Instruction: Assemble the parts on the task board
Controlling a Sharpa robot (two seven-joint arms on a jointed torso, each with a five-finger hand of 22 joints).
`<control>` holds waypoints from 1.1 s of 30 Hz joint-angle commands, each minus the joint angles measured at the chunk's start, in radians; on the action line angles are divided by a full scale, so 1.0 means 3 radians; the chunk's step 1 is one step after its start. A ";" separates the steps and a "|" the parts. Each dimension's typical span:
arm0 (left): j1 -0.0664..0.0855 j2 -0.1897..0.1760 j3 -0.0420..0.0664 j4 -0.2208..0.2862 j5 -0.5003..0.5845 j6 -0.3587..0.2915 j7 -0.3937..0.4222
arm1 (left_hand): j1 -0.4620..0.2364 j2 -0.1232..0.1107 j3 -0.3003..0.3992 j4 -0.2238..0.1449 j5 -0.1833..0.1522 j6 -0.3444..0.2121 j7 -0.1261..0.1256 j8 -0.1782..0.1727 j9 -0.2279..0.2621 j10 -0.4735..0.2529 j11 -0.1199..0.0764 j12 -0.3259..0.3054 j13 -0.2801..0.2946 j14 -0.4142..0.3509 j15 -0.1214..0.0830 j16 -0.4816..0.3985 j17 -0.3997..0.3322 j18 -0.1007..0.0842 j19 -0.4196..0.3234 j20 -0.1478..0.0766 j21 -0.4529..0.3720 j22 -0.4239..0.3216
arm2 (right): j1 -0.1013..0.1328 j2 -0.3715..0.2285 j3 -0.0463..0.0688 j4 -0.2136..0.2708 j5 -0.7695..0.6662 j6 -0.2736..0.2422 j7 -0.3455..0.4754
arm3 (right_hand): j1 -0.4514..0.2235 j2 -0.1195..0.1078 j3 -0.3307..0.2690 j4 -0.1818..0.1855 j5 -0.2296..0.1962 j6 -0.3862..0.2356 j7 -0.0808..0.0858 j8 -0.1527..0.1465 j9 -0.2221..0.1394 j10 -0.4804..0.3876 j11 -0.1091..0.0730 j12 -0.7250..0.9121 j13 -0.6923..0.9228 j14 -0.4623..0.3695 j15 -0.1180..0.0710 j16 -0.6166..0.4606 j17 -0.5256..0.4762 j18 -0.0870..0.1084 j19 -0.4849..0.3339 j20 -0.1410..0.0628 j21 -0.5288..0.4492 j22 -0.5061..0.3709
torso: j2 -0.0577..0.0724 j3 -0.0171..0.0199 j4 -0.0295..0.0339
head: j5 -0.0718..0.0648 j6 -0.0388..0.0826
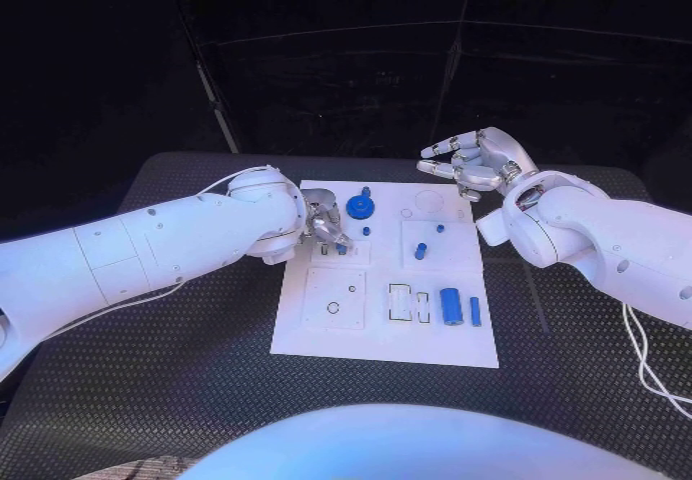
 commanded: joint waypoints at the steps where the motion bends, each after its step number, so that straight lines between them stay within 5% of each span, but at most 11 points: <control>1: -0.0001 0.0009 -0.0009 -0.0003 -0.0038 0.0047 -0.0025 | -0.0005 0.0035 0.0387 -0.0367 0.0014 0.0042 -0.0067 0.0015 0.0222 0.0076 -0.0066 0.0021 0.0005 0.0352 -0.0017 0.0010 0.0878 -0.0040 0.0013 -0.0014 0.0016 0.0445 | 0.0006 0.0006 0.0002 0.0005 -0.0003 0.0022 0.0032 | -0.0038 -0.0002 -0.0020 -0.0005 0.0015 -0.0026 0.0001 0.0020 -0.0002 -0.0011 0.0001 0.0012 0.0000 0.0218 0.0011 -0.0015 0.0277 0.0031 -0.0027 -0.0002 -0.0013 -0.0003 | 0.0002 -0.0002 -0.0001 | 0.0004 -0.0003; 33: -0.0001 -0.0006 -0.0014 0.0004 -0.0053 0.0184 -0.0035 | -0.0057 0.0027 0.0474 -0.0398 0.0067 0.0033 -0.0093 0.0138 0.0325 0.0109 -0.0089 0.0047 0.0040 0.0352 -0.0036 0.0010 0.0878 -0.0045 0.0025 -0.0033 0.0038 0.0464 | 0.0005 0.0019 0.0002 -0.0010 -0.0003 0.0029 0.0037 | -0.0038 -0.0002 -0.0020 -0.0005 0.0015 -0.0026 0.0001 0.0020 -0.0002 -0.0011 0.0001 0.0012 0.0000 0.0218 0.0011 -0.0015 0.0277 0.0031 -0.0027 -0.0002 -0.0013 -0.0003 | 0.0002 -0.0001 -0.0002 | 0.0030 -0.0015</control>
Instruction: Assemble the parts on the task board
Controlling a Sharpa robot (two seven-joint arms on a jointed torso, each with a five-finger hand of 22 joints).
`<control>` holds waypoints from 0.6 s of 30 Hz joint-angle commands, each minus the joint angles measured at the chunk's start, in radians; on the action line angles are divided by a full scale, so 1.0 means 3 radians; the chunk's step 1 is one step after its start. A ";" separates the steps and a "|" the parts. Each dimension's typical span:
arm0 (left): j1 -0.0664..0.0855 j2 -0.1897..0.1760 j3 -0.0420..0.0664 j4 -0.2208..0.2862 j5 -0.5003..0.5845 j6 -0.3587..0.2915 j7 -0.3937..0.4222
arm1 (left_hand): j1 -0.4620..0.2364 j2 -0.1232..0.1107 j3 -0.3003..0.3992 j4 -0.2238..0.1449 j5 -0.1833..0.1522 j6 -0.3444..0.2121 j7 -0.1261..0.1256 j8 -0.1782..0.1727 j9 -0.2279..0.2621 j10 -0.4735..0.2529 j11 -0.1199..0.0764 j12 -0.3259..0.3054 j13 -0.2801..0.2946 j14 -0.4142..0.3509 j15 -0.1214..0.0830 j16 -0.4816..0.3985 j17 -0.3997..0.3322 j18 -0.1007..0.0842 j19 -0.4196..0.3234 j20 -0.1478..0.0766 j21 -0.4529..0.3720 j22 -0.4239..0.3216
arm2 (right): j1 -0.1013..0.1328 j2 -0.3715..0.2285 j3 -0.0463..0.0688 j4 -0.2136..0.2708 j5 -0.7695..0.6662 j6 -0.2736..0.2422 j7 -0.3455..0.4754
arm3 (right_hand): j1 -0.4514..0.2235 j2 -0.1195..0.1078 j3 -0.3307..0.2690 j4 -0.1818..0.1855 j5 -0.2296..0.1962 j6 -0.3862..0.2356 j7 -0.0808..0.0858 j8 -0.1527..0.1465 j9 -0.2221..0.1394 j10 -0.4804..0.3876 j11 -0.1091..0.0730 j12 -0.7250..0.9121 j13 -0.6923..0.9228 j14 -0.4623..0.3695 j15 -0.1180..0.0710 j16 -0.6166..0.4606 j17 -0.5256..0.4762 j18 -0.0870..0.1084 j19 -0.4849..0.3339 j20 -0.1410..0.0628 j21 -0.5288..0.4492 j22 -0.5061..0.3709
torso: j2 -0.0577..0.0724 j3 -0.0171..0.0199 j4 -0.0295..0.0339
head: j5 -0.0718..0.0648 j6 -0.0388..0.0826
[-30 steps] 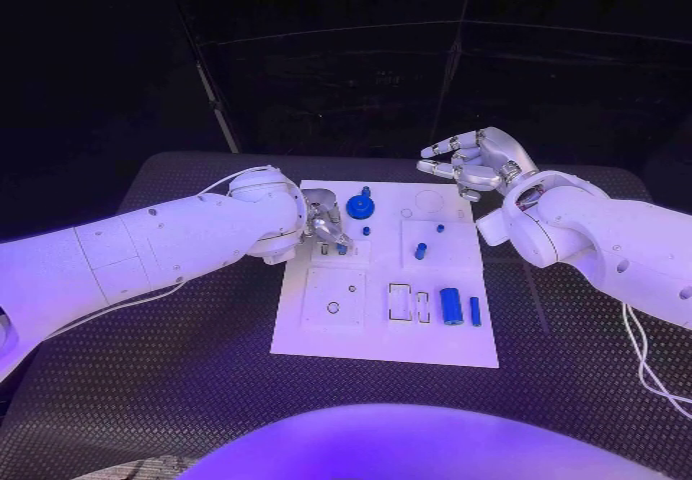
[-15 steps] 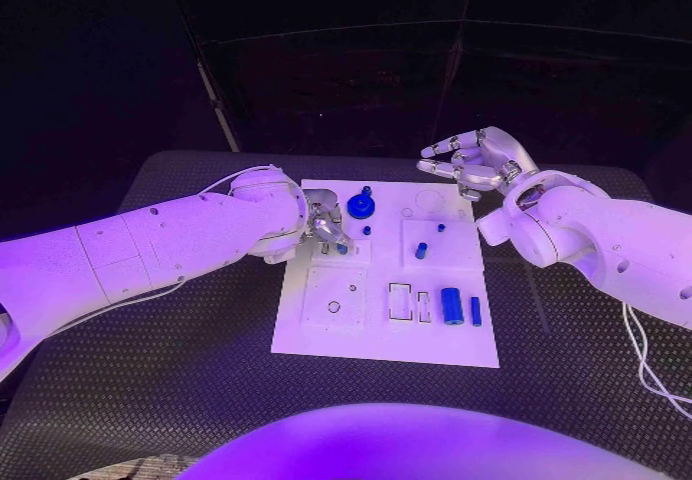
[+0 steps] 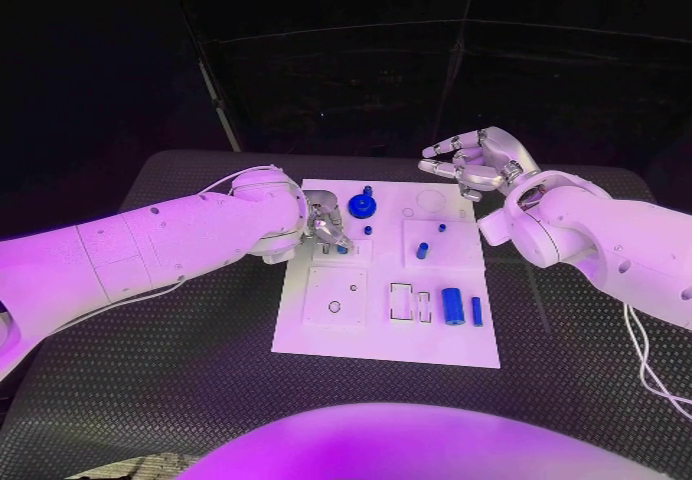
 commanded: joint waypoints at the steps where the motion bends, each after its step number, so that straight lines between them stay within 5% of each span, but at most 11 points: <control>1: -0.0003 0.0003 -0.0005 -0.0003 -0.0024 0.0079 -0.0026 | 0.0006 0.0038 0.0440 -0.0426 0.0023 0.0056 -0.0070 0.0019 -0.0003 0.0095 -0.0080 0.0007 0.0001 0.0340 -0.0024 0.0010 0.0878 -0.0045 0.0016 -0.0024 0.0019 0.0464 | 0.0005 0.0005 0.0002 0.0005 -0.0003 0.0020 0.0035 | -0.0038 -0.0002 -0.0020 -0.0005 0.0015 -0.0026 0.0001 0.0020 -0.0002 -0.0011 0.0001 0.0012 0.0000 0.0218 0.0011 -0.0015 0.0278 0.0031 -0.0027 -0.0002 -0.0013 -0.0003 | 0.0002 0.0002 -0.0003 | 0.0006 0.0004; 18: -0.0004 0.0070 -0.0025 -0.0086 -0.0027 0.0136 -0.0030 | -0.0089 0.0037 0.0431 -0.0389 0.0018 0.0062 -0.0087 0.0090 0.0061 0.0113 -0.0090 0.0013 0.0002 0.0340 -0.0031 0.0010 0.0878 -0.0047 0.0020 -0.0031 0.0022 0.0472 | 0.0005 0.0003 0.0002 0.0010 -0.0003 0.0022 0.0035 | -0.0038 -0.0002 -0.0020 -0.0005 0.0015 -0.0026 0.0001 0.0020 -0.0002 -0.0011 0.0001 0.0012 0.0000 0.0218 0.0011 -0.0015 0.0278 0.0031 -0.0027 -0.0002 -0.0013 -0.0003 | -0.0002 0.0003 -0.0001 | -0.0011 -0.0009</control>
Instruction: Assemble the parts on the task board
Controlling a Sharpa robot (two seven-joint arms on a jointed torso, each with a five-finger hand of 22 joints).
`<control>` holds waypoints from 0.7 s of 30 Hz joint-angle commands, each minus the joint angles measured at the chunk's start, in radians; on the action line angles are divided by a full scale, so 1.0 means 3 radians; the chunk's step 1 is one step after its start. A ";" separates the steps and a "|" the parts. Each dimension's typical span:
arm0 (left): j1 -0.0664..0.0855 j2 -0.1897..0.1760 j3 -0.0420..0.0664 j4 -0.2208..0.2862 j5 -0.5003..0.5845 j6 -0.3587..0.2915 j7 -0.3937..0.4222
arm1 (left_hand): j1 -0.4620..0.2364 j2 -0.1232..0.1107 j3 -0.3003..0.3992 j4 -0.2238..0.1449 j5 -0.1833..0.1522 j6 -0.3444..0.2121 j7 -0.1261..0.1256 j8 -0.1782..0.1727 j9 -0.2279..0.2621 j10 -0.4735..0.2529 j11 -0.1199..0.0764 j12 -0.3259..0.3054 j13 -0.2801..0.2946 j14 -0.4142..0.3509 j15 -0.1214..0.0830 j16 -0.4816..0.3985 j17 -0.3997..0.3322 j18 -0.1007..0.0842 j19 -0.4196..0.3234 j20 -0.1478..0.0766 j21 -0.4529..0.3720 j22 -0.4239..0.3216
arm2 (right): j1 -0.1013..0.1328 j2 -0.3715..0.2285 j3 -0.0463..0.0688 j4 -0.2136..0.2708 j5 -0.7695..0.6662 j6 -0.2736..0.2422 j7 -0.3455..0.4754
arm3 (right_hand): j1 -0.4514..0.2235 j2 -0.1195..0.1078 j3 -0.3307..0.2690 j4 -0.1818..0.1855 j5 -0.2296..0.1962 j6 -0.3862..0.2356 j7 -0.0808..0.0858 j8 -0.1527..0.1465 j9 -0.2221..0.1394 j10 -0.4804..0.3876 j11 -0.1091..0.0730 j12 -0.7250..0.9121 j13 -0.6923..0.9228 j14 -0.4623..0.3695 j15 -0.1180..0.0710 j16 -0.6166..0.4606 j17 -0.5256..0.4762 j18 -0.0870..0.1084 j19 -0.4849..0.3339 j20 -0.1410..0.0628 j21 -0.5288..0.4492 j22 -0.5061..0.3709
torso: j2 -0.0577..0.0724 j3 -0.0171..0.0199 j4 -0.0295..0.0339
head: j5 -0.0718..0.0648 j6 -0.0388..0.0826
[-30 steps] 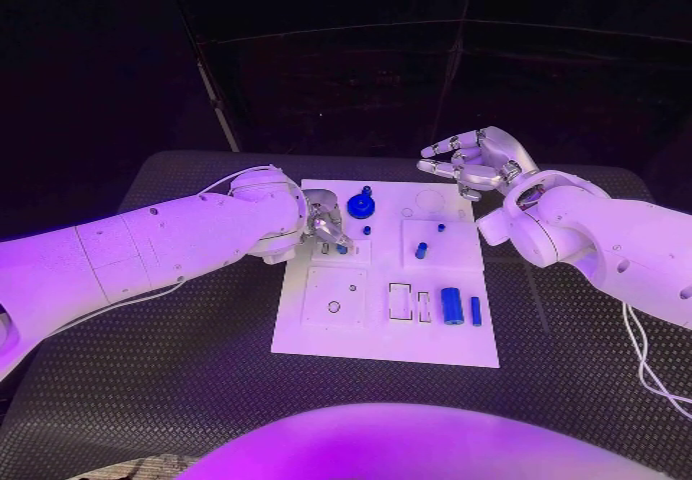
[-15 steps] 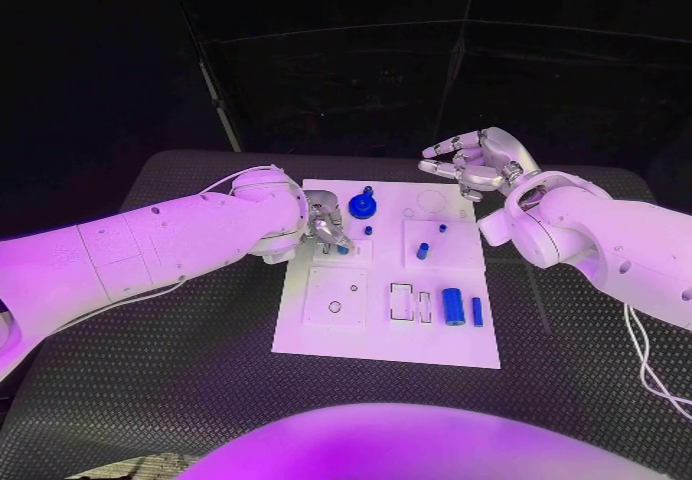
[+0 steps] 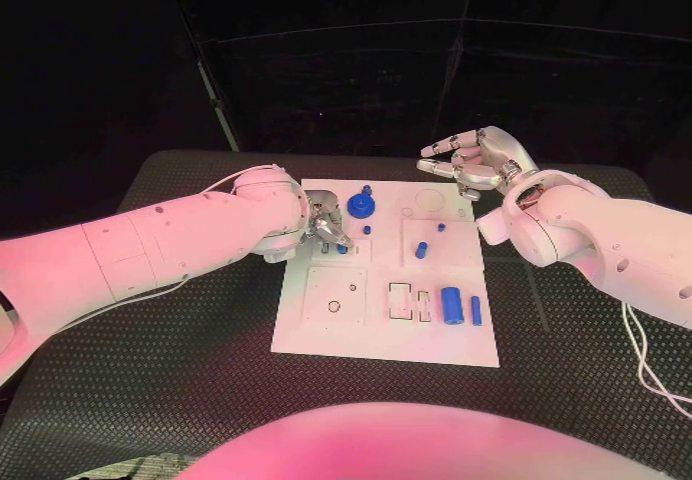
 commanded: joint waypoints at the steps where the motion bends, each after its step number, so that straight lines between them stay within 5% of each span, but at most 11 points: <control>1: -0.0009 0.0007 -0.0014 -0.0006 -0.0012 0.0107 -0.0026 | -0.0040 -0.0005 0.0416 -0.0402 -0.0004 0.0063 -0.0088 0.0027 0.0011 0.0104 -0.0091 0.0014 0.0006 0.0352 -0.0020 0.0010 0.0878 -0.0048 0.0020 -0.0031 0.0023 0.0473 | 0.0006 -0.0001 0.0002 0.0009 -0.0003 0.0020 0.0033 | -0.0038 -0.0002 -0.0020 -0.0005 0.0015 -0.0026 0.0001 0.0020 -0.0002 -0.0012 0.0001 0.0012 0.0000 0.0218 0.0011 -0.0015 0.0279 0.0031 -0.0027 -0.0002 -0.0013 -0.0003 | -0.0002 0.0001 0.0000 | -0.0001 0.0000; 10: -0.0009 0.0021 -0.0020 -0.0029 -0.0012 0.0109 -0.0025 | -0.0153 -0.0013 0.0249 -0.0319 -0.0021 0.0091 -0.0121 0.0084 0.0065 0.0132 -0.0114 0.0039 0.0030 0.0352 -0.0038 0.0010 0.0878 -0.0052 0.0029 -0.0045 0.0036 0.0486 | 0.0006 -0.0007 0.0002 0.0014 -0.0003 0.0017 0.0032 | -0.0038 -0.0002 -0.0020 -0.0005 0.0015 -0.0026 0.0001 0.0020 -0.0002 -0.0012 0.0001 0.0012 0.0000 0.0218 0.0011 -0.0015 0.0279 0.0031 -0.0027 -0.0002 -0.0013 -0.0003 | -0.0001 0.0001 0.0000 | -0.0011 0.0000; 21: -0.0009 0.0031 -0.0021 -0.0067 -0.0012 0.0063 -0.0021 | -0.0478 -0.0063 -0.0432 0.0026 -0.0093 0.0151 -0.0136 0.0084 0.0089 0.0138 -0.0125 0.0085 0.0073 0.0352 -0.0050 0.0010 0.0878 -0.0059 0.0045 -0.0062 0.0054 0.0508 | 0.0006 -0.0012 0.0002 0.0019 -0.0003 0.0007 0.0036 | -0.0038 -0.0002 -0.0026 -0.0003 0.0018 -0.0027 0.0001 0.0023 -0.0002 -0.0016 0.0001 0.0009 -0.0006 0.0218 0.0011 -0.0017 0.0276 0.0032 -0.0028 -0.0002 -0.0015 -0.0006 | 0.0000 0.0001 0.0001 | -0.0018 0.0003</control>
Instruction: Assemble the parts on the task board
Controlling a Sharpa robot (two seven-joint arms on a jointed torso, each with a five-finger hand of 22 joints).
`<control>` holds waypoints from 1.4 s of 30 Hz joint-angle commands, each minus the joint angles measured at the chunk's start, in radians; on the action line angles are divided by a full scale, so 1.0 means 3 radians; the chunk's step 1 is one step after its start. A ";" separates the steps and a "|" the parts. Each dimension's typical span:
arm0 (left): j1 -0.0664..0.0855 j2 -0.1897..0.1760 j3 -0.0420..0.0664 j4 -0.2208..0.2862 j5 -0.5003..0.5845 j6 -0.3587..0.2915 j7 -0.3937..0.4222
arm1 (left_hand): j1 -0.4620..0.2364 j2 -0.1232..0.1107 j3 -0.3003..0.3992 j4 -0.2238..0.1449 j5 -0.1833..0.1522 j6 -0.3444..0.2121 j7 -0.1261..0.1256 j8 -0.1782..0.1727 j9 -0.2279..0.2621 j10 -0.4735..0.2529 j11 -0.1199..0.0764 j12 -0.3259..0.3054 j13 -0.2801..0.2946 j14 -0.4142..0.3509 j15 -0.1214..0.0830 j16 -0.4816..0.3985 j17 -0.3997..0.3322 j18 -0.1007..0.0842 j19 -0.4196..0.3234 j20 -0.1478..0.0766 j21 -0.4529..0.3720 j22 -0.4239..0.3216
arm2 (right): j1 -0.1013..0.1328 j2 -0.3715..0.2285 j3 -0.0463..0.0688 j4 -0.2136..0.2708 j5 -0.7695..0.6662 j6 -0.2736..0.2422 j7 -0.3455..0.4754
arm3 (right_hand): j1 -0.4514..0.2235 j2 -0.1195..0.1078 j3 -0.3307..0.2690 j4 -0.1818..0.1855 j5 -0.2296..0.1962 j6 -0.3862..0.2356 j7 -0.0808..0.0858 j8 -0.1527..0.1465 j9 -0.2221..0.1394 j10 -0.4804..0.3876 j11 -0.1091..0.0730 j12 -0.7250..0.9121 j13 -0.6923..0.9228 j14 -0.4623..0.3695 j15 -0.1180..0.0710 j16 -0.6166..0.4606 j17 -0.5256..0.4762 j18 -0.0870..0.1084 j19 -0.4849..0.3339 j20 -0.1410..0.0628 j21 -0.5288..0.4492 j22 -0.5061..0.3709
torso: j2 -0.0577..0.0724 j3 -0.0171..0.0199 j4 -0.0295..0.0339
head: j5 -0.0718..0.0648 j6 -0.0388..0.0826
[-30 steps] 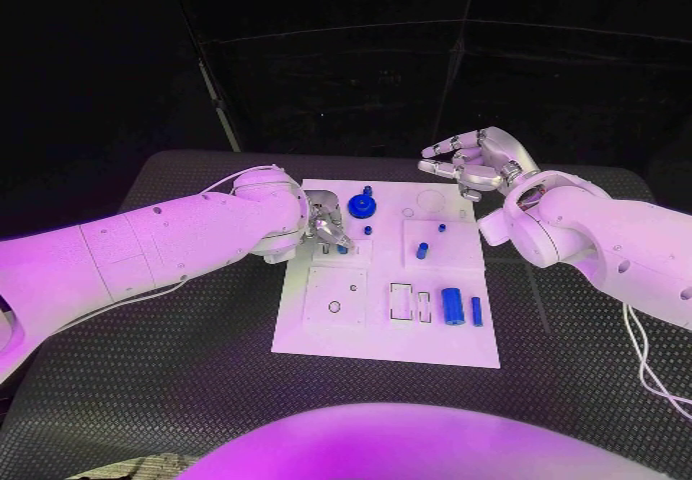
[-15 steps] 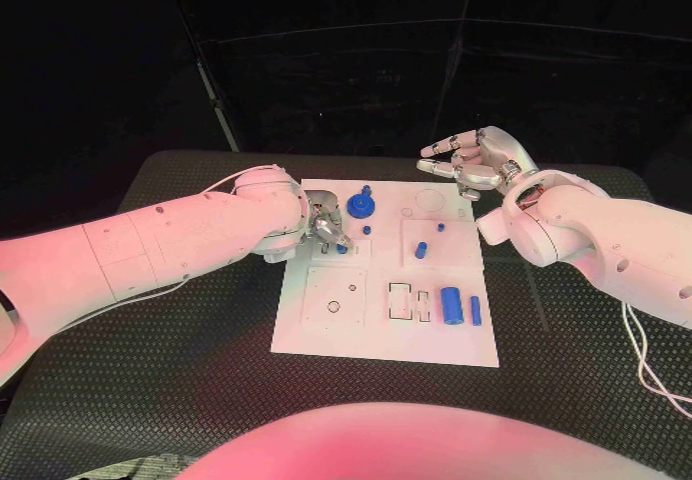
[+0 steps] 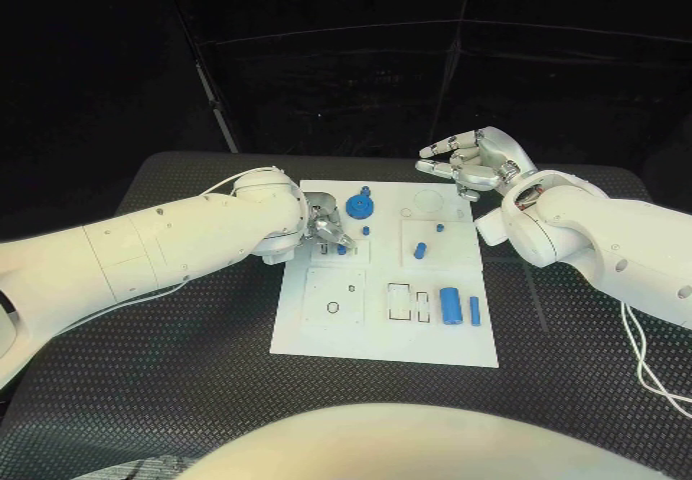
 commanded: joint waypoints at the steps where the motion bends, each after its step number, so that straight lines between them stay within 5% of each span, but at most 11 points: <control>1: -0.0003 0.0004 -0.0005 -0.0012 -0.0007 0.0031 -0.0020 | -0.0068 -0.0016 -0.0133 0.0064 -0.0014 0.0016 0.0023 -0.0016 0.0004 -0.0008 0.0011 0.0027 0.0009 0.0346 -0.0020 0.0010 0.0878 -0.0059 0.0048 -0.0016 0.0017 0.0511 | 0.0006 -0.0002 0.0002 0.0012 -0.0003 0.0005 0.0035 | -0.0037 -0.0002 -0.0030 -0.0002 0.0020 -0.0028 0.0001 0.0025 -0.0002 -0.0020 0.0001 0.0007 -0.0010 0.0217 0.0011 -0.0018 0.0273 0.0032 -0.0029 -0.0002 -0.0016 -0.0009 | 0.0001 0.0000 0.0001 | -0.0002 -0.0001; 20: -0.0005 -0.0066 0.0015 0.0061 -0.0009 -0.0077 -0.0015 | -0.0079 0.0017 -0.0902 0.0378 -0.0048 0.0030 0.0010 -0.0040 0.0023 -0.0017 0.0001 0.0057 0.0031 0.0346 -0.0032 0.0010 0.0878 -0.0062 0.0063 -0.0028 0.0020 0.0535 | 0.0006 -0.0005 0.0002 0.0009 -0.0003 0.0002 0.0041 | -0.0051 -0.0005 -0.0043 0.0009 0.0018 -0.0033 0.0003 0.0025 -0.0002 -0.0023 0.0002 0.0006 -0.0014 0.0216 0.0012 -0.0020 0.0272 0.0033 -0.0032 -0.0002 -0.0020 -0.0014 | 0.0002 -0.0006 0.0003 | -0.0007 0.0011; 27: -0.0005 -0.0113 0.0128 0.0149 -0.0009 -0.0101 -0.0015 | -0.0043 0.0024 -0.1053 0.0457 -0.0089 0.0023 0.0011 -0.0043 0.0030 -0.0028 0.0002 0.0054 0.0020 0.0346 -0.0032 0.0010 0.0878 -0.0060 0.0062 -0.0028 0.0005 0.0536 | 0.0005 0.0001 0.0002 -0.0010 -0.0003 0.0002 0.0046 | -0.0063 -0.0003 -0.0052 0.0020 0.0018 -0.0036 0.0004 0.0026 -0.0003 -0.0026 0.0003 0.0004 -0.0018 0.0217 0.0012 -0.0020 0.0272 0.0033 -0.0031 -0.0001 -0.0019 -0.0012 | 0.0003 -0.0008 0.0002 | -0.0011 0.0014; 32: 0.0003 -0.0193 0.0266 0.0232 -0.0009 0.0001 -0.0022 | 0.0018 0.0038 -0.1189 0.0528 -0.0095 -0.0033 0.0034 -0.0069 0.0029 -0.0100 0.0020 -0.0007 -0.0076 0.0346 -0.0019 0.0010 0.0878 -0.0048 0.0043 -0.0020 -0.0063 0.0519 | 0.0003 0.0003 0.0002 -0.0032 -0.0003 0.0002 0.0049 | -0.0086 -0.0005 -0.0073 0.0039 0.0018 -0.0040 0.0004 0.0029 -0.0003 -0.0027 0.0004 0.0006 -0.0018 0.0216 0.0013 -0.0021 0.0272 0.0032 -0.0031 -0.0001 -0.0020 -0.0012 | 0.0000 -0.0005 0.0007 | -0.0015 0.0001; 37: 0.0101 -0.0266 0.0337 0.0232 -0.0008 0.0222 -0.0030 | 0.0142 0.0079 -0.1322 0.0585 -0.0089 -0.0264 0.0134 -0.0282 -0.0070 -0.0272 0.0102 -0.0163 -0.0317 0.0346 0.0039 0.0010 0.0878 -0.0029 -0.0002 0.0023 -0.0204 0.0480 | 0.0001 0.0005 0.0002 -0.0043 -0.0003 0.0003 0.0050 | -0.0092 -0.0006 -0.0080 0.0045 0.0020 -0.0041 0.0005 0.0030 -0.0003 -0.0026 0.0005 0.0007 -0.0017 0.0217 0.0014 -0.0021 0.0273 0.0033 -0.0032 0.0000 -0.0021 -0.0014 | 0.0003 -0.0006 0.0006 | -0.0012 0.0008; 42: 0.0291 -0.0243 0.0357 -0.0041 -0.0008 0.0413 -0.0006 | 0.0353 0.0166 -0.1442 0.0586 -0.0082 -0.0320 0.0241 -0.0564 -0.0265 -0.0511 0.0190 -0.0426 -0.0683 0.0345 0.0120 0.0008 0.0876 -0.0009 -0.0038 0.0101 -0.0332 0.0445 | -0.0001 0.0007 0.0002 -0.0049 -0.0003 0.0002 0.0050 | -0.0095 -0.0007 -0.0083 0.0048 0.0021 -0.0041 0.0005 0.0031 -0.0003 -0.0026 0.0005 0.0007 -0.0018 0.0216 0.0014 -0.0021 0.0272 0.0033 -0.0032 0.0000 -0.0022 -0.0015 | -0.0004 -0.0003 0.0004 | 0.0004 0.0033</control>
